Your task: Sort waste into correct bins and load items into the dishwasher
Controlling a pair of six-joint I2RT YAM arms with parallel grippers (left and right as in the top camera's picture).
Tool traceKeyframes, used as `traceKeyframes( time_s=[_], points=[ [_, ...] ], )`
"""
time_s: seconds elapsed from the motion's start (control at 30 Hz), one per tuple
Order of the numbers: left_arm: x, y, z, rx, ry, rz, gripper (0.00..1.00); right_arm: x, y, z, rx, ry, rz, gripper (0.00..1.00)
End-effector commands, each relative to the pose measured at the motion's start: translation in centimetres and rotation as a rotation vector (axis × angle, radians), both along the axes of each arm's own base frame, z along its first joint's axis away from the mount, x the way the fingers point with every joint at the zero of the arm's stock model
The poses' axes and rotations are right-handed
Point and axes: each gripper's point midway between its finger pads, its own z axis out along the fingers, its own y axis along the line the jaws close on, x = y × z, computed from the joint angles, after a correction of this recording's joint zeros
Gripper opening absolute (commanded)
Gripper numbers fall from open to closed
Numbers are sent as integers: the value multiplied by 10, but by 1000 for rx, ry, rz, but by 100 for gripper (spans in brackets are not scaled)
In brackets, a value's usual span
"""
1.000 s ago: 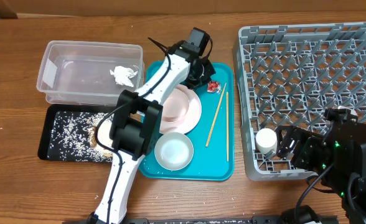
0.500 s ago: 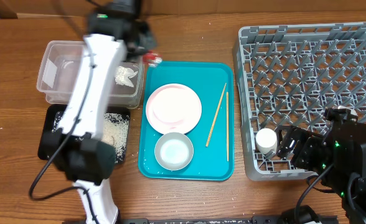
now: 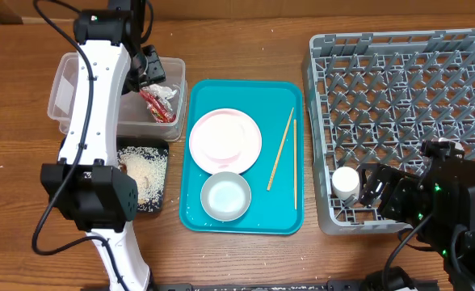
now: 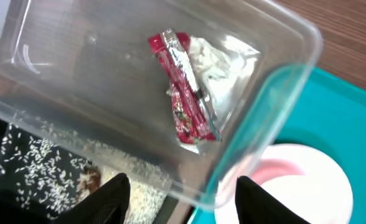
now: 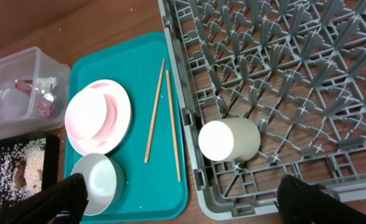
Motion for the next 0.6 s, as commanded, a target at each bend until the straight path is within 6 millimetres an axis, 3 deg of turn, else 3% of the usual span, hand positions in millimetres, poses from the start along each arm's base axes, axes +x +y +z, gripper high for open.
traceKeyframes(
  time_s=[0.0, 0.13, 0.27, 0.33, 0.47, 0.57],
  points=[
    [-19, -12, 79, -20, -175, -75, 58, 0, -4, 5, -13, -16, -11, 100],
    [-61, -25, 110, -24, -183, -117, 58, 0, -4, 5, -13, -18, -11, 100],
    [-101, -51, 115, -25, -114, -217, 45, 2, -3, 7, -9, -29, -11, 100],
    [-114, -80, 112, -69, -91, -318, 45, 3, -3, 8, -8, -33, -11, 100],
    [-134, -116, 95, -69, -25, -399, 48, 3, -3, 8, -8, -33, -11, 100],
    [-147, -134, 84, -54, 14, -430, 39, 3, -3, 8, -8, -33, -11, 100]
  ],
)
